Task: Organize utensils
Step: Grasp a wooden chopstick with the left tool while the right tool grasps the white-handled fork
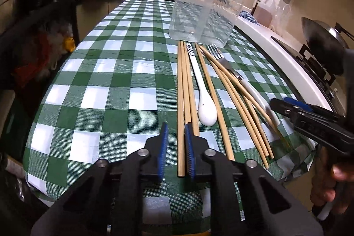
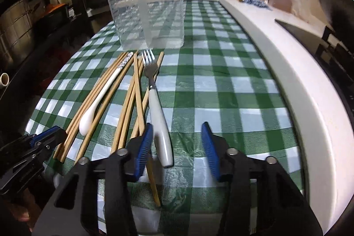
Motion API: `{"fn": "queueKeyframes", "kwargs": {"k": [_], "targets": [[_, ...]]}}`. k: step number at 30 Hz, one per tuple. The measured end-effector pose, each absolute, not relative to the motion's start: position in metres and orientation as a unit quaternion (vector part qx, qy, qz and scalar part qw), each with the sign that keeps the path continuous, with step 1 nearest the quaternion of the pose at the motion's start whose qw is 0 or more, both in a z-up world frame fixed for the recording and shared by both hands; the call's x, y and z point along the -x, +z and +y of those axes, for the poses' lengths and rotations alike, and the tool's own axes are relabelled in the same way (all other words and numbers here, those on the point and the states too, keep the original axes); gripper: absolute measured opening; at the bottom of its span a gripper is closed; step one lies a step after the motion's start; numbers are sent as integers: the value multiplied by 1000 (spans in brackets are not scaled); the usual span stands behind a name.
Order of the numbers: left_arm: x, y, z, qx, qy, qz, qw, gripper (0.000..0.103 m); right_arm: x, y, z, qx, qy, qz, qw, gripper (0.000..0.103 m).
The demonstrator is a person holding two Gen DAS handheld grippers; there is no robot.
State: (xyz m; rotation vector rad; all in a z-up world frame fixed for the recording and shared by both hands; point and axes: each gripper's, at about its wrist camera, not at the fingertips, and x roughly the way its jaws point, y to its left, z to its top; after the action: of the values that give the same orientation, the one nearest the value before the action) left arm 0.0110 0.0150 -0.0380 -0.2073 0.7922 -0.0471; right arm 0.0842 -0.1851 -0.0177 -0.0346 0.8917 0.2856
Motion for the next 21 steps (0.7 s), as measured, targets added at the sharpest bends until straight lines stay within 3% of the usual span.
{"fn": "queueKeyframes", "kwargs": {"k": [8, 10, 13, 15, 21], "targets": [[-10, -39, 18, 105, -20, 390, 915, 13, -82, -27, -173, 39, 161, 444, 881, 33], [-9, -39, 10, 80, -18, 391, 917, 13, -82, -28, -173, 42, 161, 443, 881, 20], [-8, -38, 4, 46, -13, 390, 920, 13, -82, -26, -176, 32, 166, 443, 880, 18], [-9, -38, 9, 51, -10, 390, 919, 6, -79, -19, -179, 26, 161, 432, 887, 17], [-8, -38, 18, 61, -1, 387, 920, 6, -83, -15, -195, 16, 116, 431, 895, 17]]}}
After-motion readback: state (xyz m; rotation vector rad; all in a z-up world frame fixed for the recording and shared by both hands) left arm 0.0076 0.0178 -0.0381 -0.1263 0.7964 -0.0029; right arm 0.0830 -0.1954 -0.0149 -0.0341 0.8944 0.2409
